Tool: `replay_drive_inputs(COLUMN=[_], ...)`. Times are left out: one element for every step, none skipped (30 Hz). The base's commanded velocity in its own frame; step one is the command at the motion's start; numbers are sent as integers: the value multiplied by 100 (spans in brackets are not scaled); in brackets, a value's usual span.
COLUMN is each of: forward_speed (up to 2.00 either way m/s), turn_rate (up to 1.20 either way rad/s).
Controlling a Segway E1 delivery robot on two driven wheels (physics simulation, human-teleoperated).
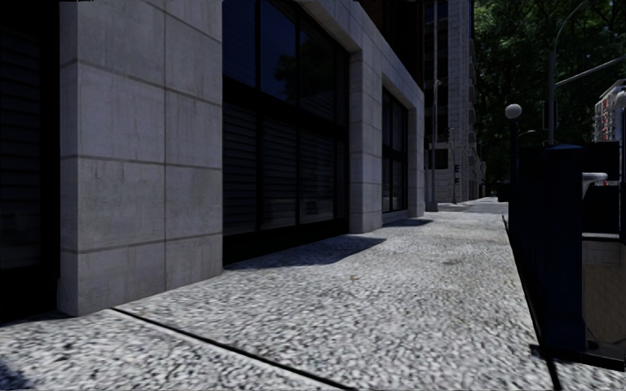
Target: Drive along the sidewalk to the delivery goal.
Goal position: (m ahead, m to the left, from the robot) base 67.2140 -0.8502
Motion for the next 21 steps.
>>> replay_drive_inputs(forward_speed=[197, 197, 197, 197, 197, 197, 197, 197, 197, 197, 197, 197, 197, 197, 197, 197, 197, 197, 197, 197, 197], turn_rate=[0, -12, -23, -27, -27, -29, -29, -29, -29, -29, -29, -29, -29, -29, -29, -29, -30, -30, -35, -38, -39])
